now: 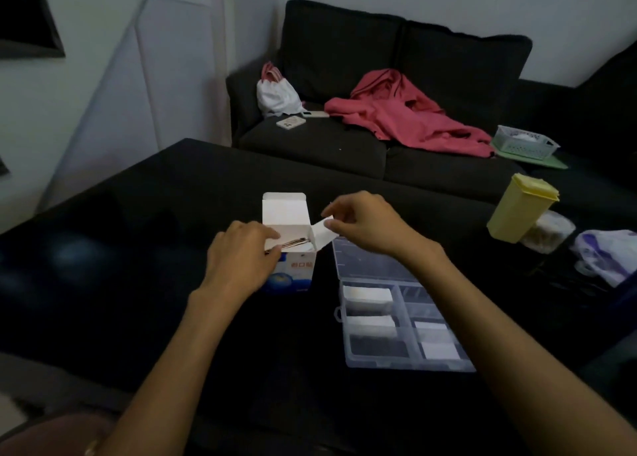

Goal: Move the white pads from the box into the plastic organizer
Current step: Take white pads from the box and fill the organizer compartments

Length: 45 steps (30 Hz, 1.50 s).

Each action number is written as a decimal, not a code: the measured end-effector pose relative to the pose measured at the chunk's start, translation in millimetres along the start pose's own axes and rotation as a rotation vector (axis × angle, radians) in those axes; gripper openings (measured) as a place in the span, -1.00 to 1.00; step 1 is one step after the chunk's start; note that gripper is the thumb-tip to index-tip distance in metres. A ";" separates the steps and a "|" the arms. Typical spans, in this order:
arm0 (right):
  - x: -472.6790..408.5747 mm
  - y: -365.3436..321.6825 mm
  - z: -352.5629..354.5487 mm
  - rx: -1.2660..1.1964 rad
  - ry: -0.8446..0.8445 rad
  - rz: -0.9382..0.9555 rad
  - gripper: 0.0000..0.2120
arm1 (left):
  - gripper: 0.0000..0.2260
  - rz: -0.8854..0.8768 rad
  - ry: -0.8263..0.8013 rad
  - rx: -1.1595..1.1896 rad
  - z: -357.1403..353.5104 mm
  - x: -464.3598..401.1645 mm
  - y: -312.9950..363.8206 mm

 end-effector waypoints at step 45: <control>-60.9 -4.8 -79.4 0.179 -0.621 -0.254 -0.66 | -0.75 -0.019 -0.139 0.141 -13.5 -5.8 -8.5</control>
Point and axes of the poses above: each hand's wrist, its own x-axis away from the middle knuckle, its own z-axis out of the back of the hand, y = z × x, the point moved 10 cm from there along -x, towards the middle knuckle
